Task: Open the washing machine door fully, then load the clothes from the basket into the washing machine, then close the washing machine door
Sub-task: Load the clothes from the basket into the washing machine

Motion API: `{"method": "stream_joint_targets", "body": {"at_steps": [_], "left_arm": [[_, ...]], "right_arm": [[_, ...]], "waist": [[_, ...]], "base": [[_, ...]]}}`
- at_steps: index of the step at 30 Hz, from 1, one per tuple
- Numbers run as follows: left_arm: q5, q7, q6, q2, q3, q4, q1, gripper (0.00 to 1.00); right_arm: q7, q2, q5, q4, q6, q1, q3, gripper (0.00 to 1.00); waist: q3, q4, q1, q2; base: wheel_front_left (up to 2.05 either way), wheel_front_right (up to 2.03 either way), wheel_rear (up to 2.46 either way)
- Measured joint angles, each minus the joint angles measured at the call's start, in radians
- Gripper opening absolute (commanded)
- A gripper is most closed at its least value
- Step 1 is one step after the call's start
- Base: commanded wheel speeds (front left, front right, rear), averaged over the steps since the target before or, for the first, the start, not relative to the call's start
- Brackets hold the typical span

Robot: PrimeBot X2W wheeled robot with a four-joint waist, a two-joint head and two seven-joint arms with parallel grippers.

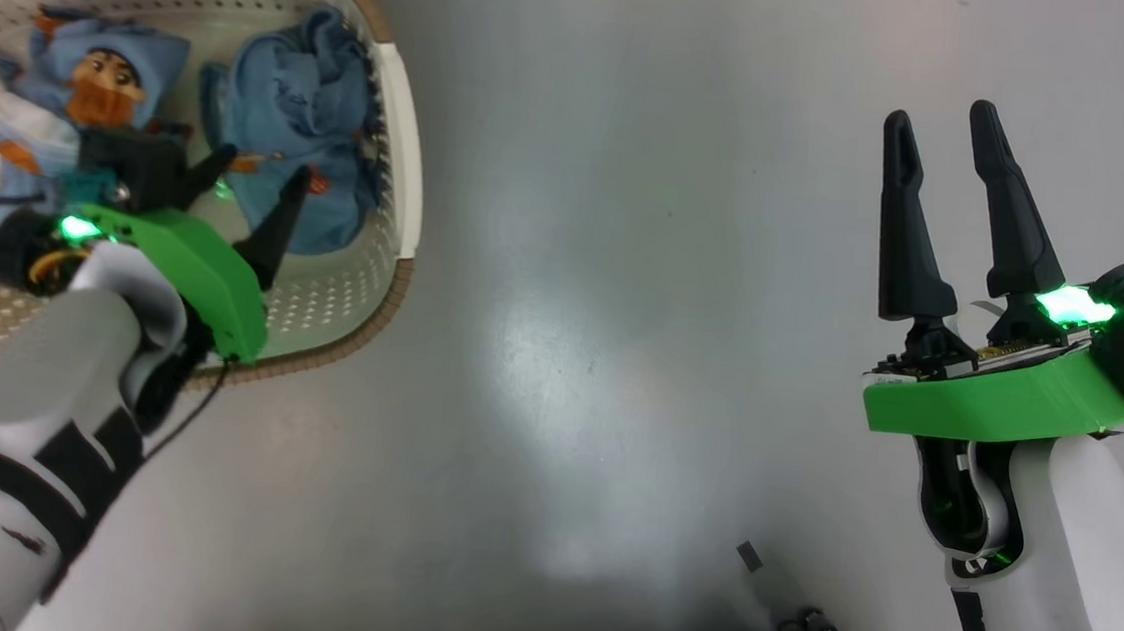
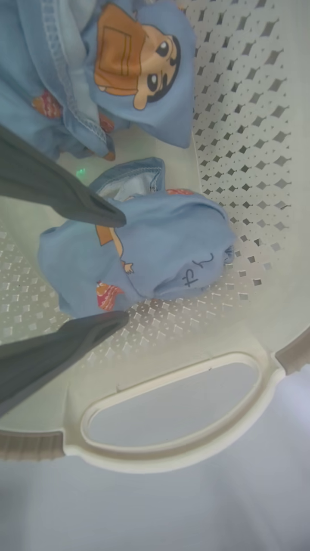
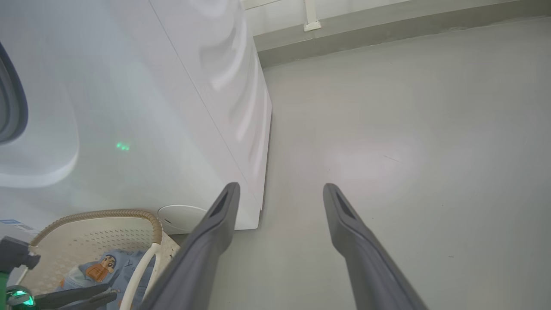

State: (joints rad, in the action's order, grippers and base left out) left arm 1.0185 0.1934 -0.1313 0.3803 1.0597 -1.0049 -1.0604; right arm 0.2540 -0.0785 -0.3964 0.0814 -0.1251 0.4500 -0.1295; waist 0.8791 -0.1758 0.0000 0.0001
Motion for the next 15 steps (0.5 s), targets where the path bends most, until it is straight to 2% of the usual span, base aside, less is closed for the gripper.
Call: {"method": "stream_joint_targets", "body": {"at_steps": [15], "left_arm": [[0.096,-0.001,0.0,0.035,0.142,-0.047,-0.108,1.0]], "right_arm": [[0.0,0.012,0.017,-0.039,0.0,0.012,-0.031,1.0]], "waist": [[0.056,-0.047,0.0,0.0]], "base": [[0.0,0.0,0.0]]}}
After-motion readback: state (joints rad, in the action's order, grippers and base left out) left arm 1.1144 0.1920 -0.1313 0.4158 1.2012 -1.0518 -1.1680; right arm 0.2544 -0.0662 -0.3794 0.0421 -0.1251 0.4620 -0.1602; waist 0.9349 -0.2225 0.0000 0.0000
